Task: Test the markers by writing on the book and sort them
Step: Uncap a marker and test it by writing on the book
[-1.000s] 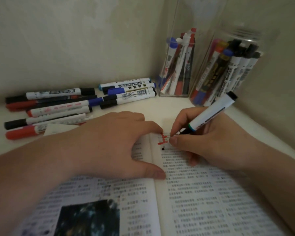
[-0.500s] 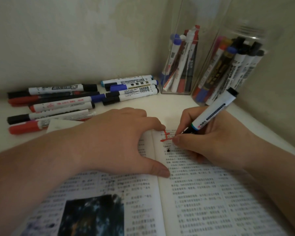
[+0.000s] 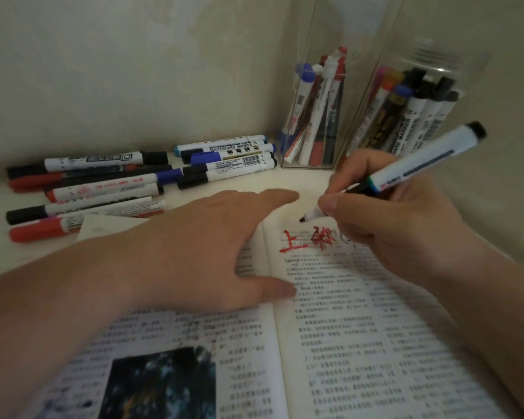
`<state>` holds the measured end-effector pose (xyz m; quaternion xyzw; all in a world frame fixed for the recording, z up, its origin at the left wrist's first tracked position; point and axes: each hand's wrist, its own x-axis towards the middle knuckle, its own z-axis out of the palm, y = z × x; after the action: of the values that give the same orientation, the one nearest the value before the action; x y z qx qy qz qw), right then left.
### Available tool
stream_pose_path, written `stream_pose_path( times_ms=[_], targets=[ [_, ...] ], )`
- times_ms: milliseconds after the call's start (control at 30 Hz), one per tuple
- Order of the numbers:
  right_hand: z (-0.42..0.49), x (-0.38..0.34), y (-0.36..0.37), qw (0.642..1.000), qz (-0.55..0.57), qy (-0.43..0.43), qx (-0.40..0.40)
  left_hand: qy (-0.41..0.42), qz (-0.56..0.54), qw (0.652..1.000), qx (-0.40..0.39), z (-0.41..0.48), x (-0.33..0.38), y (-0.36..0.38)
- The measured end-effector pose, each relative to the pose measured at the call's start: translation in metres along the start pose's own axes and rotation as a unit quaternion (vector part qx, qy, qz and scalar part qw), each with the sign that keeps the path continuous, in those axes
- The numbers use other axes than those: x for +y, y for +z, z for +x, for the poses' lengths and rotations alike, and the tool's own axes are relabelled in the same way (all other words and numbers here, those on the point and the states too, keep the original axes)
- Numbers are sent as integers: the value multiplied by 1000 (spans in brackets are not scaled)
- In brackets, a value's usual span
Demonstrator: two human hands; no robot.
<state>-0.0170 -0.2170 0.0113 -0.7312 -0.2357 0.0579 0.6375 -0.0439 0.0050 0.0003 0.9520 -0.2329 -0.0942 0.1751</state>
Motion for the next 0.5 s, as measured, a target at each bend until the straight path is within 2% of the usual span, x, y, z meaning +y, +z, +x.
stream_pose_path(
  times_ms=[133, 300, 500],
  targets=[
    [1, 4, -4, 999, 27, -13, 21, 34, -155, 984, 77, 1, -2, 6],
    [-1, 4, -5, 993, 119, 19, 16, 41, -182, 976, 115, 5, -1, 10],
    [0, 2, -2, 995, 85, 22, 45, 40, -206, 969, 134, 6, 1, 9]
  ],
)
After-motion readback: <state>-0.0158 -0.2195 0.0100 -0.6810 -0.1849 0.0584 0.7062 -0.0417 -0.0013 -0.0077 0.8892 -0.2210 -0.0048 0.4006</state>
